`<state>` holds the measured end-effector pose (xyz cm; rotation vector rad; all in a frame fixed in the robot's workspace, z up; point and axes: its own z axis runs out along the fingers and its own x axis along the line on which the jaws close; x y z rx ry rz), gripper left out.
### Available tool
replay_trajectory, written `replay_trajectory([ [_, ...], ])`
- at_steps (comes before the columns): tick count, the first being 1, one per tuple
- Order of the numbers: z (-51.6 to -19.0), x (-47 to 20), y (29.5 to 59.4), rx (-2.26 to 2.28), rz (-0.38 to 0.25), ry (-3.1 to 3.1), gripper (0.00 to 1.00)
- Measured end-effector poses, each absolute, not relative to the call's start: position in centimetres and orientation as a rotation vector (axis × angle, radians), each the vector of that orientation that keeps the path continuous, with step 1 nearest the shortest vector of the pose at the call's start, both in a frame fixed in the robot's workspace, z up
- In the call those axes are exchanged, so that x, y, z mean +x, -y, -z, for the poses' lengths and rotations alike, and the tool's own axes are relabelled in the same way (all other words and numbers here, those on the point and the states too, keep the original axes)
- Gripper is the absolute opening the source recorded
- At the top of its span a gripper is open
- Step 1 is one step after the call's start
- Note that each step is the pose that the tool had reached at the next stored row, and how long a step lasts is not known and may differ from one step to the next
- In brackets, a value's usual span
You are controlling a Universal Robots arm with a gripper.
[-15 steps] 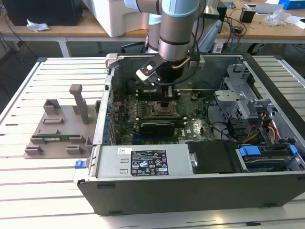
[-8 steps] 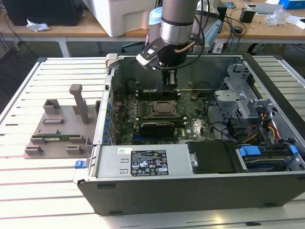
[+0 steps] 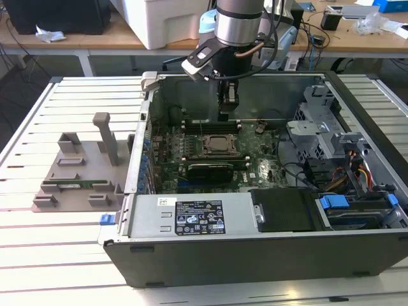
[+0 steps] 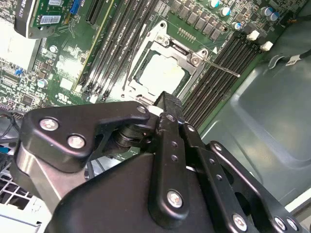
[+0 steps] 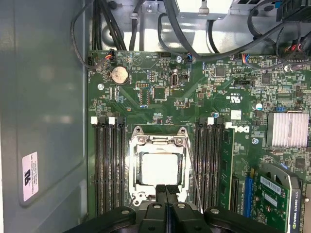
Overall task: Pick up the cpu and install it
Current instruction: 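Install the first cpu locking lever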
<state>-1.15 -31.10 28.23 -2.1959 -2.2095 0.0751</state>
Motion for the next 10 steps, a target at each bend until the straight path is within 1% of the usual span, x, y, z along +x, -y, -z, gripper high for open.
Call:
replay_trajectory([
  [4, -28.24, -1.15, 31.1, -2.174, -0.076, 2.232, 0.11],
  [10, -28.23, -1.15, 31.1, -2.003, -0.078, 2.391, 0.11],
])
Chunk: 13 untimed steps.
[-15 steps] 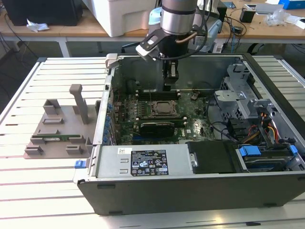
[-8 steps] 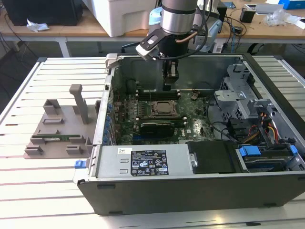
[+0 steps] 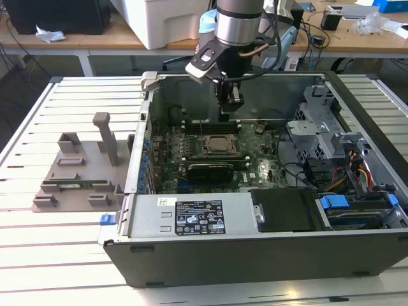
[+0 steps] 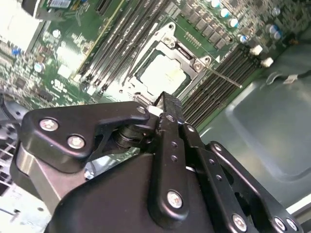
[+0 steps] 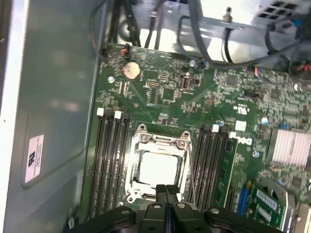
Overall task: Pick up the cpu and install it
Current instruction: 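Install the first cpu locking lever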
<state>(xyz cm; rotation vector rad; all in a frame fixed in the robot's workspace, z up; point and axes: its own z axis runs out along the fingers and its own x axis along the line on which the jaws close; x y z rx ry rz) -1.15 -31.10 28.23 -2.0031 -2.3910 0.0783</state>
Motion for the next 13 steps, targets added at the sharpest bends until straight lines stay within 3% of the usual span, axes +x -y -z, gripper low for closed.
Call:
replay_trajectory([
  [13, -28.24, -1.12, 31.1, -1.592, -0.083, 2.692, 0.11],
])
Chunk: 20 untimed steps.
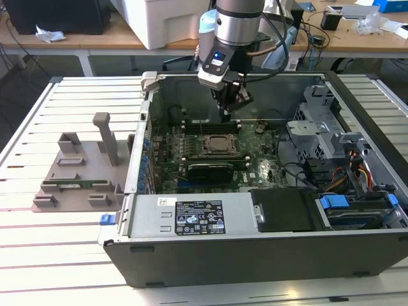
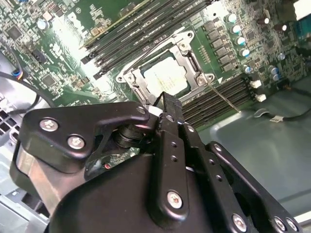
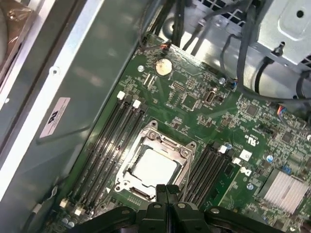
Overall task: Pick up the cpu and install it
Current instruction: 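Install the first cpu locking lever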
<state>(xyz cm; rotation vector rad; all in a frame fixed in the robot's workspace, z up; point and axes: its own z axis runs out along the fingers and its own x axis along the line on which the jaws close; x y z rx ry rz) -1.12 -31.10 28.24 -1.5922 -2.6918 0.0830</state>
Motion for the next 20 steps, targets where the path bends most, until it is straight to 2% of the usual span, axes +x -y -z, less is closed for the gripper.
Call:
replay_trajectory([
  [20, -28.24, -1.08, 31.1, -1.014, -0.086, 2.97, 0.11],
])
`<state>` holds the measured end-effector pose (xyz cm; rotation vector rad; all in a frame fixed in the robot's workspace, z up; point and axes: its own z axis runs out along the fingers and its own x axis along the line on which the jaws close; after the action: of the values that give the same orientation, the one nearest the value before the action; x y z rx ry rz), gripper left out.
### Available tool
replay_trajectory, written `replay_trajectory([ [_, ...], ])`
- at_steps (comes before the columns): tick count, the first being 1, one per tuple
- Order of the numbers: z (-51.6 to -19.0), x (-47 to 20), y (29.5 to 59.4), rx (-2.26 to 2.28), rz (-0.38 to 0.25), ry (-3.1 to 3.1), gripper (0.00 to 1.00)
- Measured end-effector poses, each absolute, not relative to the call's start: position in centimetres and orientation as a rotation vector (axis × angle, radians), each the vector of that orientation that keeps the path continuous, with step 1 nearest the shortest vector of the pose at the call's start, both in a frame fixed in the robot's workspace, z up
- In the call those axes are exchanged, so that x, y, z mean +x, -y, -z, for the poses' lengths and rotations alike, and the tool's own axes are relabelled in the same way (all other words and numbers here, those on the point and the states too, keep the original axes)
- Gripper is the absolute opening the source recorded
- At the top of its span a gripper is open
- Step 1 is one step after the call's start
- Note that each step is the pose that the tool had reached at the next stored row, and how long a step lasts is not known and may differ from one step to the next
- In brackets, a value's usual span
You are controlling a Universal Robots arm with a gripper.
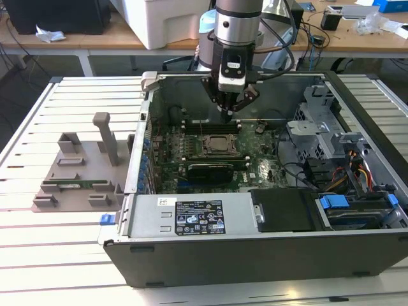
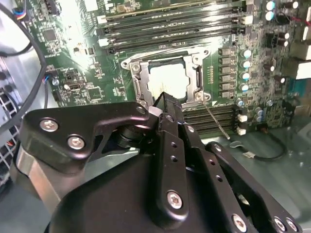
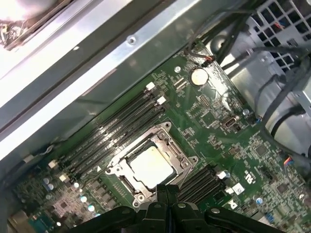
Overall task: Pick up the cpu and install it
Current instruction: 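Install the first cpu locking lever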
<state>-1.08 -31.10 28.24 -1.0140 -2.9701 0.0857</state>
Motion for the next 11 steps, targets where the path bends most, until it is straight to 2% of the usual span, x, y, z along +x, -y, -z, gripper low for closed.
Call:
replay_trajectory([
  [6, -28.23, -1.08, 31.09, -0.826, -0.083, 3.031, 0.11],
  [11, -28.24, -1.08, 31.1, -0.679, -0.045, 3.064, 0.11],
])
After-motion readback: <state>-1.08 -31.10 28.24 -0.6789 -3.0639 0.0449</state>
